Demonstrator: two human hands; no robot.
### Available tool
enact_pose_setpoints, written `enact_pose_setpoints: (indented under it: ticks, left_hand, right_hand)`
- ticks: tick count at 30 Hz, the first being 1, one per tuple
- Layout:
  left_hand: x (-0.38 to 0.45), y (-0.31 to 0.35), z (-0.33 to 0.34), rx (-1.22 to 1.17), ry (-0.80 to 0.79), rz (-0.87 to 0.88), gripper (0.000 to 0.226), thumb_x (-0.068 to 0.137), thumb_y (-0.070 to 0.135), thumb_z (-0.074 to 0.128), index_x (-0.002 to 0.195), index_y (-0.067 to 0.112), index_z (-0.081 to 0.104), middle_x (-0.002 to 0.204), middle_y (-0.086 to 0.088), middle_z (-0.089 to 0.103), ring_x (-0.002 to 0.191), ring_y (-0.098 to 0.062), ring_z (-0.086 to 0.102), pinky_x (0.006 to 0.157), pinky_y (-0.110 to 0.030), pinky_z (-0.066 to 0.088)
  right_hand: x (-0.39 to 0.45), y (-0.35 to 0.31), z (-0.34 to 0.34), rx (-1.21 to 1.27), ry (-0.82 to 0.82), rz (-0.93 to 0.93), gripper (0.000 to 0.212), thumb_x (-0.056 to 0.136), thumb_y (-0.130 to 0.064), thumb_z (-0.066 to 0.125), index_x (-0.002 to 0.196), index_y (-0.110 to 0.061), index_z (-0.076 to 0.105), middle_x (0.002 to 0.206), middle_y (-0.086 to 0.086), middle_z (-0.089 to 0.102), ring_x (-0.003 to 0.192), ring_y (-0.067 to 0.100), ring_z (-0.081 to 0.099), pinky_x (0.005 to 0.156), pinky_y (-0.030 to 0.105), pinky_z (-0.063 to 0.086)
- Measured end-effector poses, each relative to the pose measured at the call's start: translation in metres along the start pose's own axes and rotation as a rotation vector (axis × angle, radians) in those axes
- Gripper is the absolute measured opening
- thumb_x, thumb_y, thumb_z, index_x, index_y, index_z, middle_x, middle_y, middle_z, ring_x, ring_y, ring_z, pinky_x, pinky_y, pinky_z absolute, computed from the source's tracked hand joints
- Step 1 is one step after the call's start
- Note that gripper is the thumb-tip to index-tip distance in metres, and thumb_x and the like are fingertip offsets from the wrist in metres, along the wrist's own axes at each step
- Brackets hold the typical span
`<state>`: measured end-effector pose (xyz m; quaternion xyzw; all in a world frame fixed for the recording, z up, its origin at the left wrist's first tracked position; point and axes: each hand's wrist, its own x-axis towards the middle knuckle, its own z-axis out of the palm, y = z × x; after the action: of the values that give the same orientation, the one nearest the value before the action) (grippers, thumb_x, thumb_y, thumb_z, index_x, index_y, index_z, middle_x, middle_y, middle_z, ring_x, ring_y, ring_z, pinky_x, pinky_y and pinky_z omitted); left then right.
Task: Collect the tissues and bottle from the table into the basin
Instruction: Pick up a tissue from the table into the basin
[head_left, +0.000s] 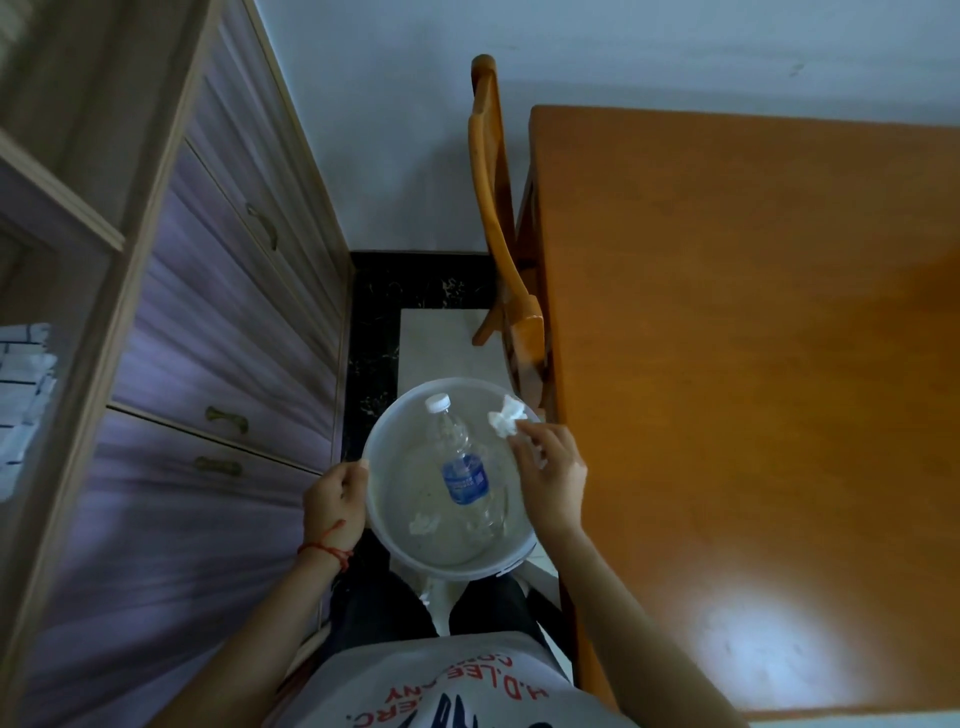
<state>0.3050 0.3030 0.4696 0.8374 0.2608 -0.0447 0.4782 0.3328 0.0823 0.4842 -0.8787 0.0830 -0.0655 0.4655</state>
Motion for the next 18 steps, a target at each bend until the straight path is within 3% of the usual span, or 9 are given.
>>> enact_pose_setpoints:
  ticks: [2, 6, 10, 14, 18]
  left_hand:
    - [-0.002, -0.001, -0.004, 0.003, 0.011, 0.006, 0.040, 0.090, 0.021, 0.047, 0.050, 0.016, 0.046, 0.048, -0.007, 0.046, 0.052, -0.021, 0.045, 0.051, -0.028, 0.037]
    - [-0.004, -0.006, -0.012, -0.018, 0.024, 0.001, 0.040, 0.090, 0.020, 0.047, 0.052, 0.010, 0.046, 0.050, -0.011, 0.047, 0.054, -0.024, 0.047, 0.055, -0.033, 0.043]
    - [-0.004, -0.011, -0.019, -0.024, 0.039, -0.009, 0.041, 0.090, 0.022, 0.048, 0.054, 0.003, 0.049, 0.052, -0.016, 0.050, 0.057, -0.029, 0.052, 0.058, -0.043, 0.049]
    - [-0.004, -0.016, -0.027, -0.015, 0.055, 0.007, 0.040, 0.090, 0.020, 0.048, 0.052, 0.009, 0.047, 0.054, -0.017, 0.052, 0.058, -0.028, 0.051, 0.057, -0.035, 0.042]
    - [-0.006, -0.017, -0.034, -0.004, 0.063, 0.022, 0.043, 0.090, 0.018, 0.048, 0.047, 0.020, 0.042, 0.048, -0.008, 0.047, 0.058, -0.027, 0.047, 0.059, -0.034, 0.038]
  right_hand:
    - [-0.009, -0.005, 0.009, 0.022, -0.059, -0.005, 0.019, 0.082, -0.011, 0.065, 0.101, -0.007, 0.067, 0.098, -0.002, 0.061, 0.087, 0.009, 0.057, 0.077, 0.006, 0.047]
    - [-0.018, -0.009, 0.019, -0.016, -0.170, -0.015, 0.027, 0.082, -0.018, 0.067, 0.108, -0.010, 0.064, 0.106, 0.005, 0.065, 0.099, 0.015, 0.059, 0.085, 0.026, 0.052]
    - [-0.024, -0.012, 0.017, -0.099, -0.170, -0.041, 0.035, 0.082, -0.023, 0.067, 0.115, -0.011, 0.061, 0.119, 0.005, 0.061, 0.109, 0.009, 0.052, 0.088, 0.016, 0.041]
    - [-0.027, -0.006, 0.006, -0.169, -0.074, -0.032, 0.036, 0.084, -0.023, 0.064, 0.117, -0.010, 0.059, 0.123, 0.009, 0.058, 0.115, 0.019, 0.051, 0.092, 0.024, 0.040]
    - [-0.030, 0.000, -0.003, -0.187, -0.076, 0.136, 0.040, 0.090, -0.029, 0.054, 0.126, -0.010, 0.052, 0.130, 0.008, 0.053, 0.119, 0.021, 0.050, 0.092, 0.023, 0.038]
